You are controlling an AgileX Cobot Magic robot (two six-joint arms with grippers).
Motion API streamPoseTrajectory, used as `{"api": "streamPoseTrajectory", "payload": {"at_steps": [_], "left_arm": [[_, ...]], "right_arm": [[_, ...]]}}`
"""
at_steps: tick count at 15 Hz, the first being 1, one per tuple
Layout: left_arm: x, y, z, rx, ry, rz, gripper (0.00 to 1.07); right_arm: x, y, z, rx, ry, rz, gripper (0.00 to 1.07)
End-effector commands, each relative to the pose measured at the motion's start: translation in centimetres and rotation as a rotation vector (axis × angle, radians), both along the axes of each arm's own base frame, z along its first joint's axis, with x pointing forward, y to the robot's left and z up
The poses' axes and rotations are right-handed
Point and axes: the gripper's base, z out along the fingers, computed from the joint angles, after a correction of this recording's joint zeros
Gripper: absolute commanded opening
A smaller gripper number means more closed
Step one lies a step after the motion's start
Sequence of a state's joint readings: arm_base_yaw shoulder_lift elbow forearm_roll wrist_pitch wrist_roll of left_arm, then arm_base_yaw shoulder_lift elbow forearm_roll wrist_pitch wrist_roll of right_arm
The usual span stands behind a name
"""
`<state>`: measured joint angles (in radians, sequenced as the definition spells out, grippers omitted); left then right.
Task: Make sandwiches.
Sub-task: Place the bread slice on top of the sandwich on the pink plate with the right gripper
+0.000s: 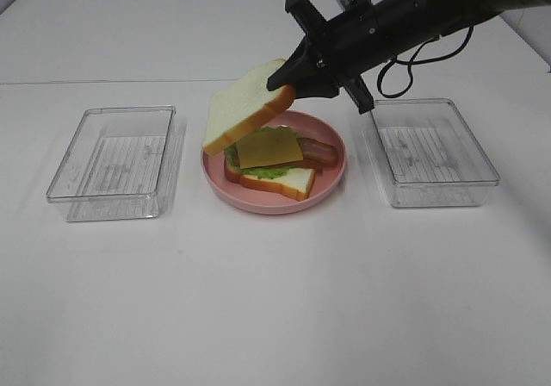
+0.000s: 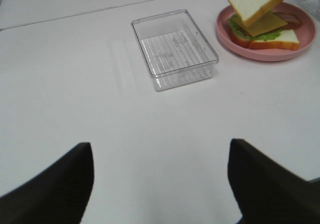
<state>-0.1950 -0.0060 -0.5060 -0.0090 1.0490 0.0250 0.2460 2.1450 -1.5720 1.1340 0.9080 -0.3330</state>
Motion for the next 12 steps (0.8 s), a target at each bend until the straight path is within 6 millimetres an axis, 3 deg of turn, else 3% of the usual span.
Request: {"api": "streamPoseTrajectory", "payload": {"at_steps": [1,4,11,12], "left_arm": [[-0.2,0.0,-0.1,-0.007,-0.024,-0.003,0.72],[-0.2,0.0,-0.1,-0.007,-0.024,-0.003,0.72],[-0.2,0.0,-0.1,-0.007,-0.024,-0.003,0.72],[-0.2,0.0,-0.1,-0.007,-0.024,-0.003,0.72]], "right_arm": [[0.4,0.2,-2.1,0.016,0.037,-0.013,0.0],[0.8,0.0,-3.6,-0.037,0.031,-0.034,0.0],[1.0,-0.4,-3.9,-0.096,0.009,-0.046,0.0],[0.9,-0.5,-4.0,-0.118,0.017,-0.042,0.04]]}}
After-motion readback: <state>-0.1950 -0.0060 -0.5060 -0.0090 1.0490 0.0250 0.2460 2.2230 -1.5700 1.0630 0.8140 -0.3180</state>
